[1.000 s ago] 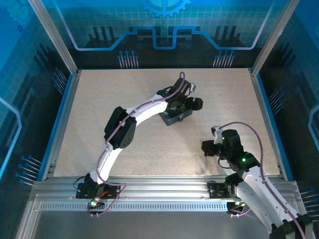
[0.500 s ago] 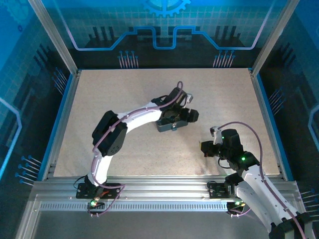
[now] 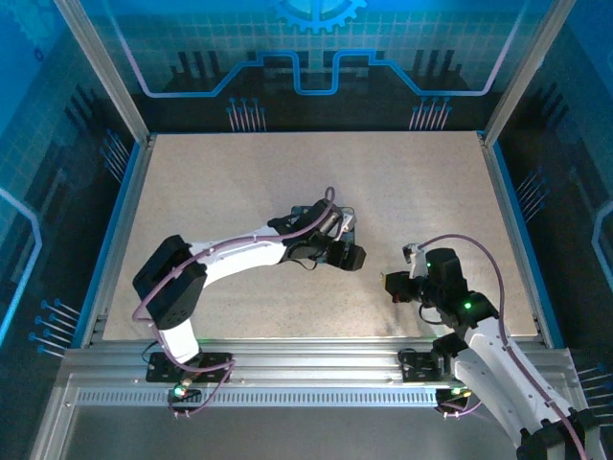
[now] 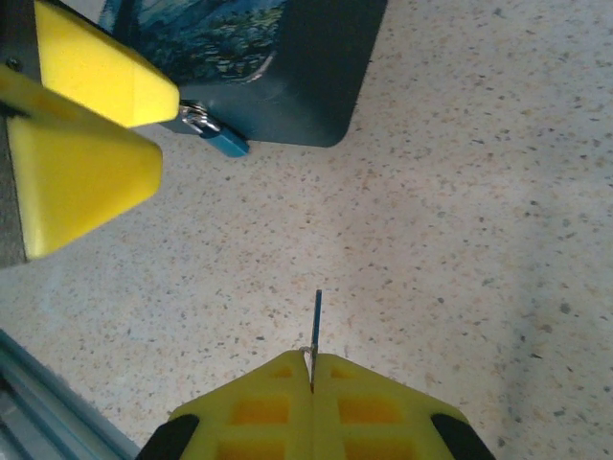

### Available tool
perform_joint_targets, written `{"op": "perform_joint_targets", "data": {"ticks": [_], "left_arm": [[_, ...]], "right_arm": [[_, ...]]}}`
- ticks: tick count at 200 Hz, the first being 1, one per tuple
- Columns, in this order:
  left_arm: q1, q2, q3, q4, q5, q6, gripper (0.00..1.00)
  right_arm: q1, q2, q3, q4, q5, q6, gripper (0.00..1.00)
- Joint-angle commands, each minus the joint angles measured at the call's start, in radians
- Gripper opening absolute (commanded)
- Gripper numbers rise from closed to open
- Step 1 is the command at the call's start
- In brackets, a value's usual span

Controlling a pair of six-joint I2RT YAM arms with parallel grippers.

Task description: Unlock the padlock with the key

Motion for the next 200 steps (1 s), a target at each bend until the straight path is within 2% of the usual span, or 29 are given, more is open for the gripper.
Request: {"op": "perform_joint_targets", "data": {"ticks": [1,23,56,139,200], "left_arm": [[-0.006,-0.063,-0.049,0.044,-0.024,-0.039,0.85],[-0.006,-0.086,-0.064,0.061,-0.037,-0.038,0.85],[-0.005,-0.059,0.016,0.041,-0.043,-0.018,0.86],[-0.006,0.182,0.281,-0.103,-0.167,0.063,0.85],[-0.032,0.214,0.289,-0.211,-0.184,0.076,0.86]], "right_arm": [[-0.013,-0.010,-0.015,0.041,-0.062,0.004,0.00],[-0.014,-0.009,-0.016,0.054,-0.077,0.011,0.00],[-0.013,-0.012,-0.008,0.038,-0.065,0.014,0.00],[-0.013,-0.024,0.017,-0.037,-0.012,0.003,0.00],[-0.014,0.003,0.027,-0.053,0.004,-0.011,0.00]]}}
